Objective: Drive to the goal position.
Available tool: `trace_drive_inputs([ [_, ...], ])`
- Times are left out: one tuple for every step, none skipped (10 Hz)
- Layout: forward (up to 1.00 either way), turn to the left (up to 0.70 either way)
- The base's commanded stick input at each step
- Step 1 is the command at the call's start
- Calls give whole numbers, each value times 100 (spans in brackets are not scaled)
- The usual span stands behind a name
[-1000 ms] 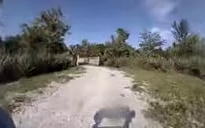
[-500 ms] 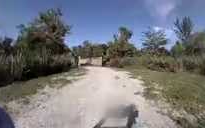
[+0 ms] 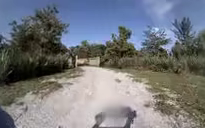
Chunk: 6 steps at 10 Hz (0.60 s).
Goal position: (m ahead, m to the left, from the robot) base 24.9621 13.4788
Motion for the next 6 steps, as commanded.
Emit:
trace_drive_inputs([
  [100,18],
  [100,0],
  [100,0],
  [100,0],
  [100,0],
  [100,0],
])
